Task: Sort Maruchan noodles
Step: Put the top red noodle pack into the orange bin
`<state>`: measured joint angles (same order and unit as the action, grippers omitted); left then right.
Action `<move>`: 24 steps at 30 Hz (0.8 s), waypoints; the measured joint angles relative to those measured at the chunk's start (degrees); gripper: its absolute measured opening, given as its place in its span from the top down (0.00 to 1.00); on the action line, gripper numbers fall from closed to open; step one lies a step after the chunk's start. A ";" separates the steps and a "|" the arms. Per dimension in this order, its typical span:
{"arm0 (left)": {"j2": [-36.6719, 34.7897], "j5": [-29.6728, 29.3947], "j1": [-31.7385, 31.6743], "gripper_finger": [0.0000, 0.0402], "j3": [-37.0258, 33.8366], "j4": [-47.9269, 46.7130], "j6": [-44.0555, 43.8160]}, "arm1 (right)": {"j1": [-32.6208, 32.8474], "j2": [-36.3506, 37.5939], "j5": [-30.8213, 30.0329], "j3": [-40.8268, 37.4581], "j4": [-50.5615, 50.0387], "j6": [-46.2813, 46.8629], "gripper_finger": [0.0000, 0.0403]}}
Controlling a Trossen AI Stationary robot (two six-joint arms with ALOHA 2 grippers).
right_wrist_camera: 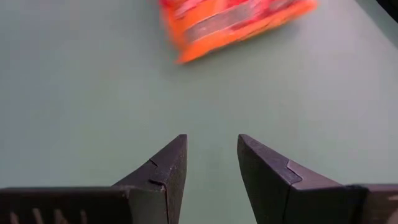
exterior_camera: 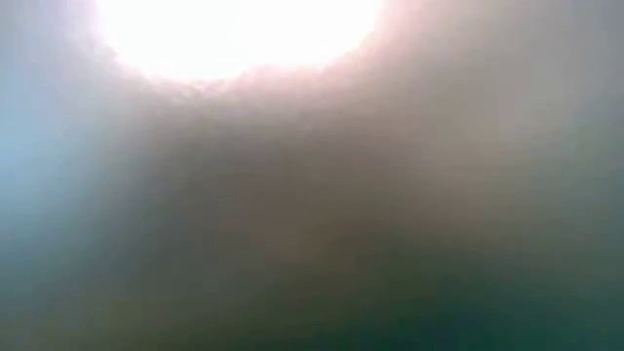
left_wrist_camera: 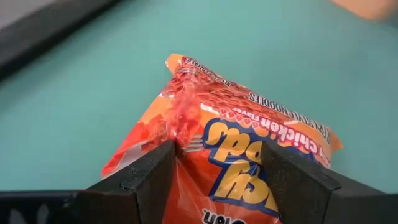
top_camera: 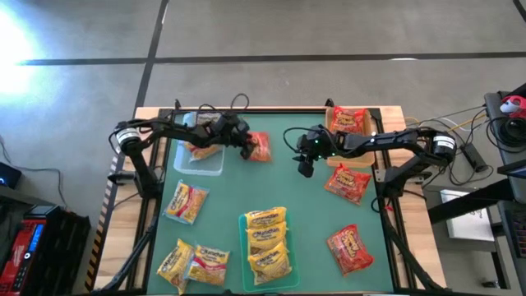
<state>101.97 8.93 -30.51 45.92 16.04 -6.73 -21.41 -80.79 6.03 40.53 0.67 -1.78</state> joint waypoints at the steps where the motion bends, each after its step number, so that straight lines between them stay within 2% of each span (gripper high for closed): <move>1: 0.00 0.95 0.98 0.44 -0.03 -0.06 1.03 | 0.00 0.00 0.01 0.00 0.00 -0.30 0.67; 6: -0.79 1.26 4.00 0.44 0.06 -0.87 4.79 | 0.00 0.00 0.03 0.00 0.00 -1.32 0.67; 9: -2.77 -5.88 4.09 0.44 0.07 -1.80 5.41 | 0.00 0.00 0.01 0.00 -0.04 -1.84 0.67; 11: -4.22 -8.66 2.69 0.44 0.08 -3.69 5.41 | 0.00 0.00 0.02 -0.02 -0.32 -1.86 0.67; 19: -7.23 -9.96 -0.40 0.44 -0.05 -8.94 2.81 | 0.02 0.00 0.06 -0.02 -1.05 -1.90 0.67; 24: -8.53 -17.17 -0.95 0.44 -0.23 -14.44 4.50 | 0.02 0.00 0.08 -0.04 -2.09 -1.90 0.67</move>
<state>93.44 -8.25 -31.47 45.69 1.60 -2.23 -21.39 -80.79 6.11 40.49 -1.43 -3.68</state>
